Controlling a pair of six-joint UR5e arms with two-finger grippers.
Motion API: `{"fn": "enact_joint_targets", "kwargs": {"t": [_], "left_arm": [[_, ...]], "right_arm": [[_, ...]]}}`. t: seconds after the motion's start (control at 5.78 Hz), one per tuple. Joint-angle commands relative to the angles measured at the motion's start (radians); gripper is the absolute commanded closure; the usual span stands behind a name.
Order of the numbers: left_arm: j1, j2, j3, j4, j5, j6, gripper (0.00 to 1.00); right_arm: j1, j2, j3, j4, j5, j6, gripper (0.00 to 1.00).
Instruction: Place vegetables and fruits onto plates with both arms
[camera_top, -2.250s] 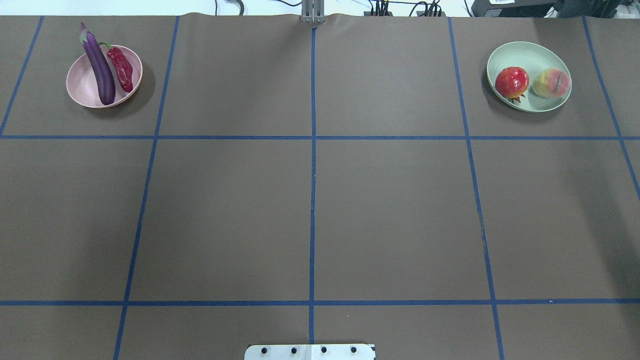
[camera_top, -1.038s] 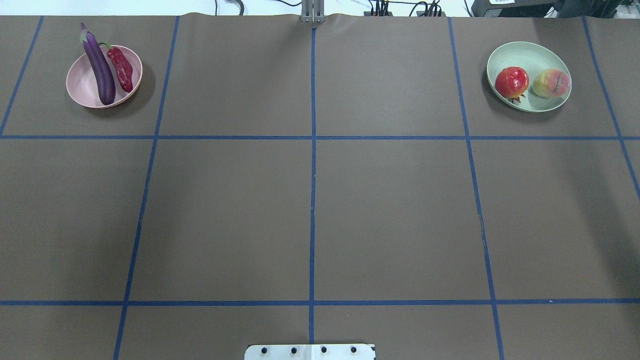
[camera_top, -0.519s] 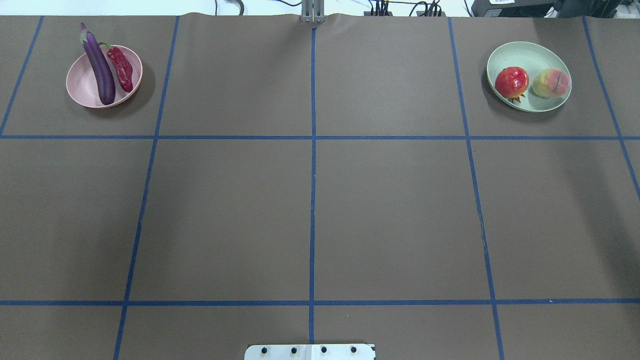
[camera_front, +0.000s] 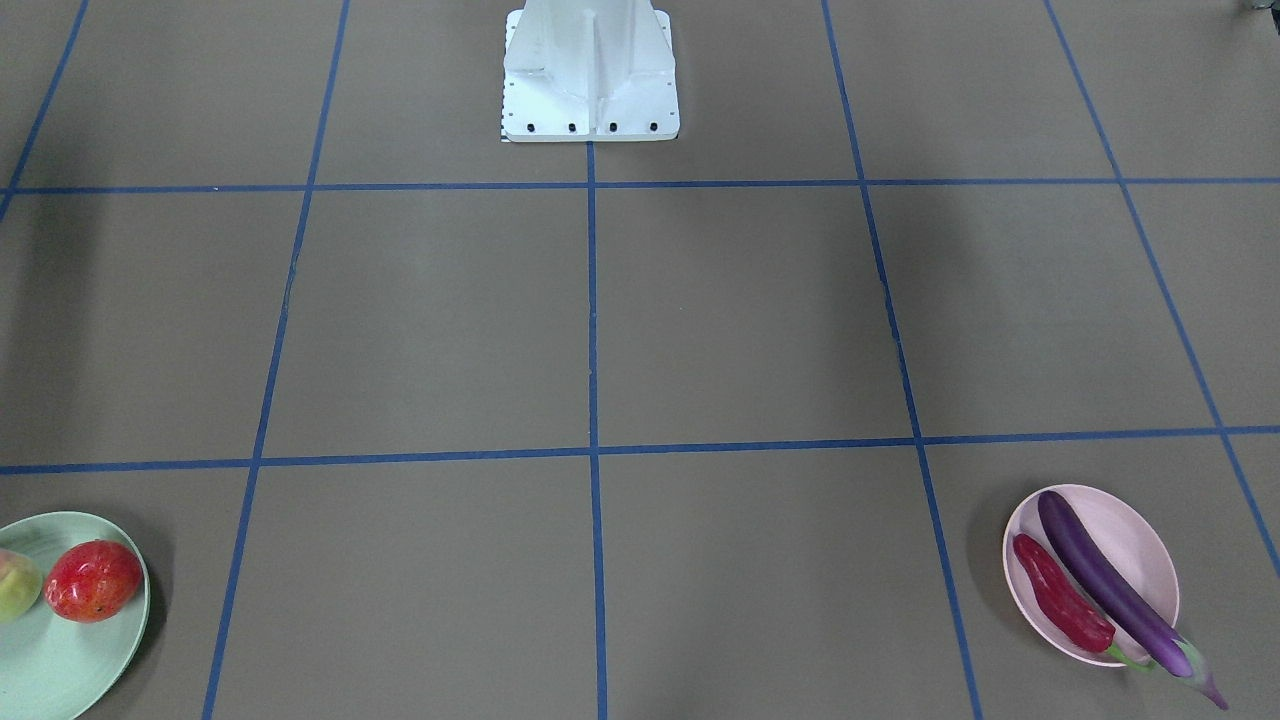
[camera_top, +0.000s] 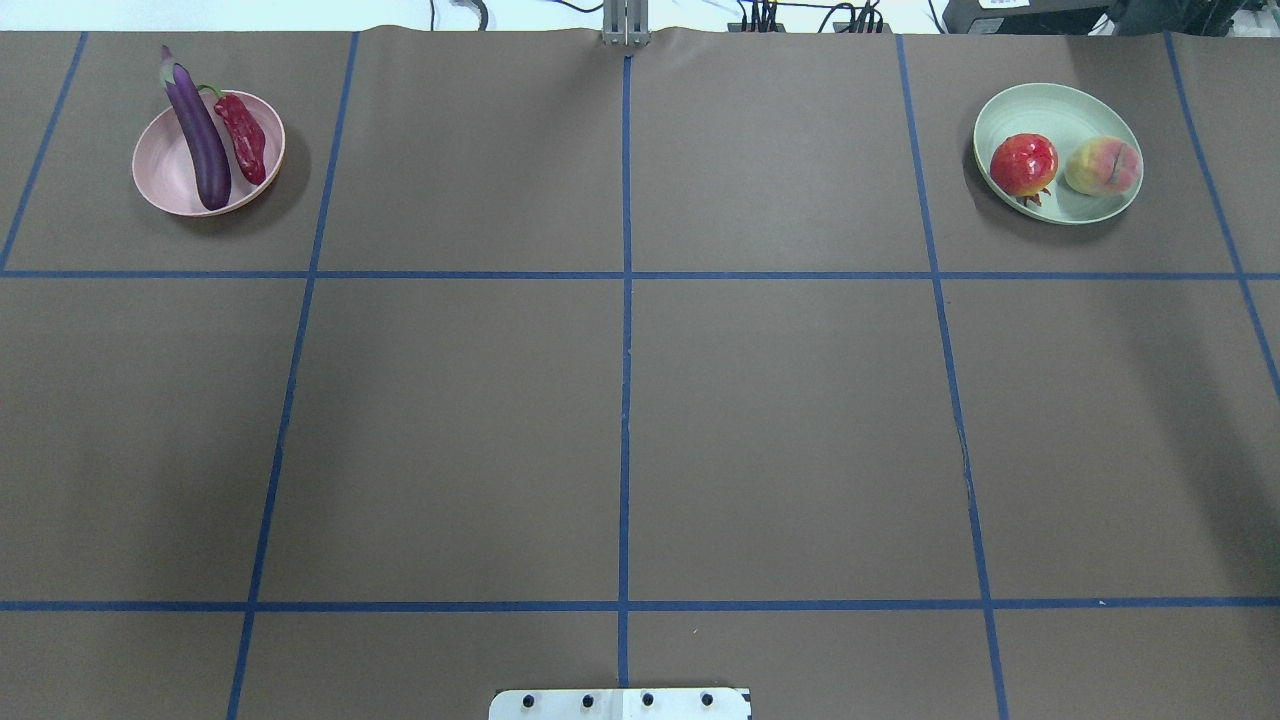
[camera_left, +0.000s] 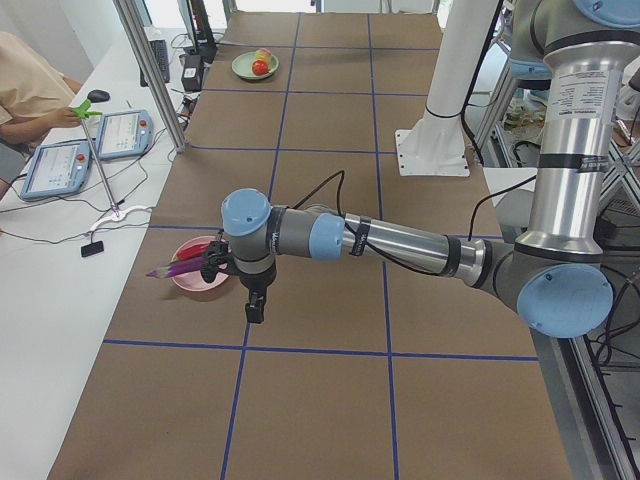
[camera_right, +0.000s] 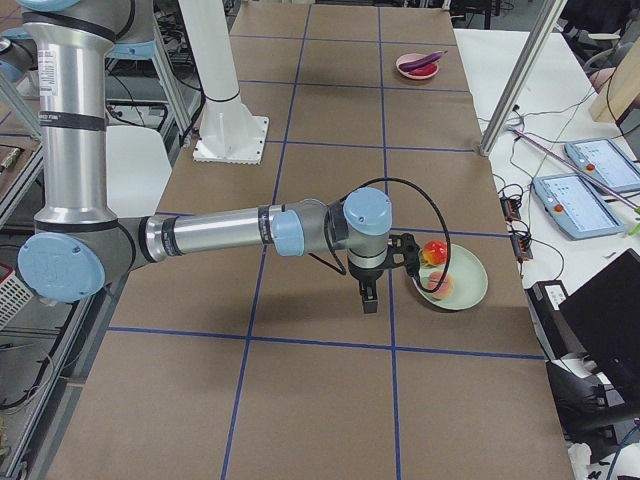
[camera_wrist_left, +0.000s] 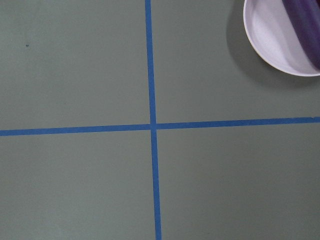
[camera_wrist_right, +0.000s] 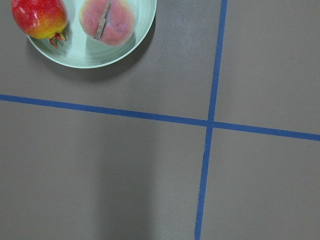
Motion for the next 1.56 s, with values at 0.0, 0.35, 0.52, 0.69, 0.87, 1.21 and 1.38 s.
{"fn": "enact_joint_targets", "kwargs": {"t": [0.0,0.35,0.52,0.69,0.87,1.21,1.38], "left_arm": [[0.000,0.022,0.008,0.005,-0.004,0.003,0.00],[0.000,0.022,0.006,0.006,-0.007,0.002,0.00],[0.000,0.034,-0.006,0.006,-0.009,0.002,0.00],[0.000,0.036,-0.005,0.008,-0.012,0.002,0.00],[0.000,0.036,-0.005,0.006,-0.026,0.002,0.00],[0.000,0.056,-0.012,0.003,-0.027,0.002,0.00],[0.000,0.056,-0.029,0.003,-0.030,0.002,0.00]], "right_arm": [[0.000,-0.010,-0.006,0.004,0.009,-0.001,0.00],[0.000,-0.015,-0.009,0.012,0.009,-0.018,0.00],[0.000,-0.012,-0.009,0.011,0.025,-0.004,0.00],[0.000,-0.013,-0.009,0.012,0.059,-0.004,0.00],[0.000,-0.015,-0.010,0.012,0.067,-0.003,0.00],[0.000,-0.026,-0.009,0.012,0.069,-0.004,0.00],[0.000,-0.026,-0.010,0.012,0.067,-0.004,0.00]]}}
